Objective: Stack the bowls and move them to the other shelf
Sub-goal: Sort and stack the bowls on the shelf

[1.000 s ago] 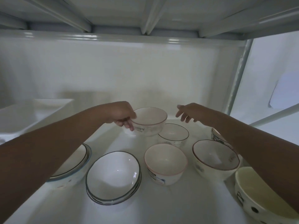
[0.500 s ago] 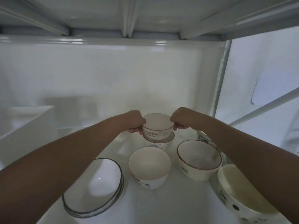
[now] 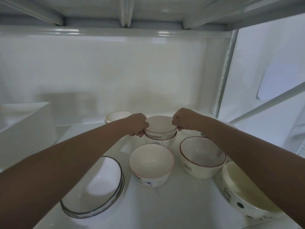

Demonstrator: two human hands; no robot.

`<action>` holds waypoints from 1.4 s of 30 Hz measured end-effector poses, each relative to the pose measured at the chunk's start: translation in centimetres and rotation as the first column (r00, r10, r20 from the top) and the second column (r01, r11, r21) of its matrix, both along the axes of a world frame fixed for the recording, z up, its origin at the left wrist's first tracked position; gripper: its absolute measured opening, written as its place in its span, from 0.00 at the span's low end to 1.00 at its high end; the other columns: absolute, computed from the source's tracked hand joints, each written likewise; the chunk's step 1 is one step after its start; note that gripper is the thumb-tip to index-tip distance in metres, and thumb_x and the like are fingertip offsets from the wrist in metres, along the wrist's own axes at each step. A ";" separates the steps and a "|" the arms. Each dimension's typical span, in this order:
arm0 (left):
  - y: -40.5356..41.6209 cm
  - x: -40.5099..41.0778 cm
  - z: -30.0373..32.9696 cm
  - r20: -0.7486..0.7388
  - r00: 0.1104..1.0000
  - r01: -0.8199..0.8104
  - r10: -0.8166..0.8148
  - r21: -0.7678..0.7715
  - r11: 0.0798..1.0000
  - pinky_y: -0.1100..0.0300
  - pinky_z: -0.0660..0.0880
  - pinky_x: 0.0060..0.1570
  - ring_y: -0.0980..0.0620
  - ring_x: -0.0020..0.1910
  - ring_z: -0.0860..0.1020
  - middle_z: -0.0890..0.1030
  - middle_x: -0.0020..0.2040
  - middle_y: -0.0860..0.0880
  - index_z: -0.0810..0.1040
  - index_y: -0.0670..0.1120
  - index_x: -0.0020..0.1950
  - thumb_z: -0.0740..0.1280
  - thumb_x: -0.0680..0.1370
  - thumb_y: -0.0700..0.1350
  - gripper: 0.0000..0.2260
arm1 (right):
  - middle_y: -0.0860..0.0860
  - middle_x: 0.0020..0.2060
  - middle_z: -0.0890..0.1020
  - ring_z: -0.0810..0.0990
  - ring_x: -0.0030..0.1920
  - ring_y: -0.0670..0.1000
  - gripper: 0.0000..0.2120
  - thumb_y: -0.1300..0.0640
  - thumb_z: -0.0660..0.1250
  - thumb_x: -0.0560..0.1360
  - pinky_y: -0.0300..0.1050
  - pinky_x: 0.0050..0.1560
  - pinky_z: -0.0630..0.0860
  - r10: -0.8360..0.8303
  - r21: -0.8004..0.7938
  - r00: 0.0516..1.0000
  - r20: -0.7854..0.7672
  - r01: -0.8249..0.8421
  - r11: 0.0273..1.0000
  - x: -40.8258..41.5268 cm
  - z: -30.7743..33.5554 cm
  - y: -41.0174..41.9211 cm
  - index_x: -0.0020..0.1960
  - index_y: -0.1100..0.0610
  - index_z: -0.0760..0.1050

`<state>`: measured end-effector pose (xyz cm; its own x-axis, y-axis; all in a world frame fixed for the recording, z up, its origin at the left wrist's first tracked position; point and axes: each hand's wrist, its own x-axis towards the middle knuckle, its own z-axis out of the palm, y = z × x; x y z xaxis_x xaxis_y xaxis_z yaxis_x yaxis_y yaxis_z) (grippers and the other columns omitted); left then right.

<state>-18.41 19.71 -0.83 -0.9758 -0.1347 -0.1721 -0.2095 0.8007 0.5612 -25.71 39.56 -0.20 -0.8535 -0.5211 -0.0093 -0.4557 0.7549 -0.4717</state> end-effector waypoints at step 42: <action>-1.7 6.4 -0.6 0.251 0.913 0.285 -0.322 0.172 0.943 0.58 0.80 0.35 0.43 0.38 0.81 0.82 0.45 0.36 0.78 0.35 0.58 0.63 0.80 0.41 0.12 | 0.42 0.33 0.76 0.77 0.43 0.50 0.16 0.52 0.69 0.78 0.42 0.46 0.72 0.197 0.502 0.960 -0.201 -0.072 0.862 3.2 -0.4 5.9 0.33 0.42 0.71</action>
